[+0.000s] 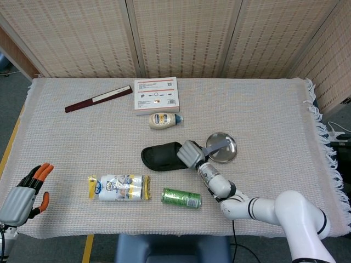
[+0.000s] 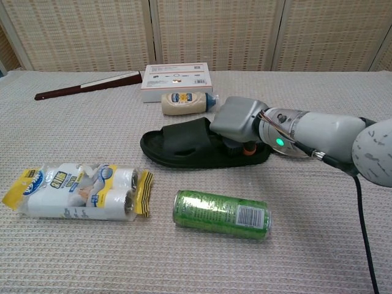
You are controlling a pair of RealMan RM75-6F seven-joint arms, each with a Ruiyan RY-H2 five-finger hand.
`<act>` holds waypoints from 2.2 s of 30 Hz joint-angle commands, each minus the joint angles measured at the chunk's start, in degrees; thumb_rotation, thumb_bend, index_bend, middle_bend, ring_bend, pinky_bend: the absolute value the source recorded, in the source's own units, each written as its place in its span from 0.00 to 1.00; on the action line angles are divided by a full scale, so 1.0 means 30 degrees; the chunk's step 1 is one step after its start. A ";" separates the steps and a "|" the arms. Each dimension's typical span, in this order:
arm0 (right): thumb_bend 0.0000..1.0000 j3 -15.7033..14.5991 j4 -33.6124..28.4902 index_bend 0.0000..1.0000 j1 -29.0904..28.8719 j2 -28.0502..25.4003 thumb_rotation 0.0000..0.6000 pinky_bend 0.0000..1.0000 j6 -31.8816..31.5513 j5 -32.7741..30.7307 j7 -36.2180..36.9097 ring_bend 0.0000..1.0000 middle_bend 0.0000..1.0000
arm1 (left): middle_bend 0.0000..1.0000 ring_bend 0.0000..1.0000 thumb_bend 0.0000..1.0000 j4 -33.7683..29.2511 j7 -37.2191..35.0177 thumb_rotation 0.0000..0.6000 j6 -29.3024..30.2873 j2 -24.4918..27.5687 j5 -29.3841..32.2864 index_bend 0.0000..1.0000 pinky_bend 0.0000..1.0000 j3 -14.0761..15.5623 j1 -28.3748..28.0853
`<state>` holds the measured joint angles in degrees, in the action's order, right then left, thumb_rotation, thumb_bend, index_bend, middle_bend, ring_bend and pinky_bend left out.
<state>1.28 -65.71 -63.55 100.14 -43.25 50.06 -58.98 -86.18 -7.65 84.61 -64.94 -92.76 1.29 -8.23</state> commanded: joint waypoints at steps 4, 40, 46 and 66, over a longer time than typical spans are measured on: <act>0.34 0.0795 0.0585 0.98 -0.0523 0.1126 1.00 0.84 -0.0128 0.0305 0.0605 0.57 0.68 | 0.00 0.00 0.66 0.0036 0.0019 1.00 -0.0089 -0.0044 -0.0017 0.00 0.20 -0.0001 -0.0059; 0.34 -0.0574 -0.0285 0.96 0.4185 -0.3206 1.00 0.84 -0.2763 0.0859 0.4038 0.57 0.68 | 0.00 0.00 0.66 -0.0178 0.0843 1.00 0.0135 -0.0232 -0.0513 0.00 0.20 0.0229 0.0060; 0.34 -0.0356 0.1222 0.89 0.4307 -0.2267 1.00 0.84 -0.1841 0.1515 0.5214 0.57 0.68 | 0.00 0.00 0.66 0.0045 0.0878 1.00 -0.0201 -0.0403 -0.0251 0.00 0.20 0.0169 -0.0047; 0.33 0.0484 0.1957 0.12 0.4510 -0.1784 1.00 0.71 -0.1367 0.3039 0.6377 0.36 0.41 | 0.00 0.00 0.66 0.0151 0.0921 1.00 -0.0428 -0.0458 0.0110 0.00 0.20 0.0101 -0.0069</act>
<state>2.62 -59.85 -50.10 94.69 -47.48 59.39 -39.58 -85.72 -4.89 83.33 -66.31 -92.43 1.59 -8.44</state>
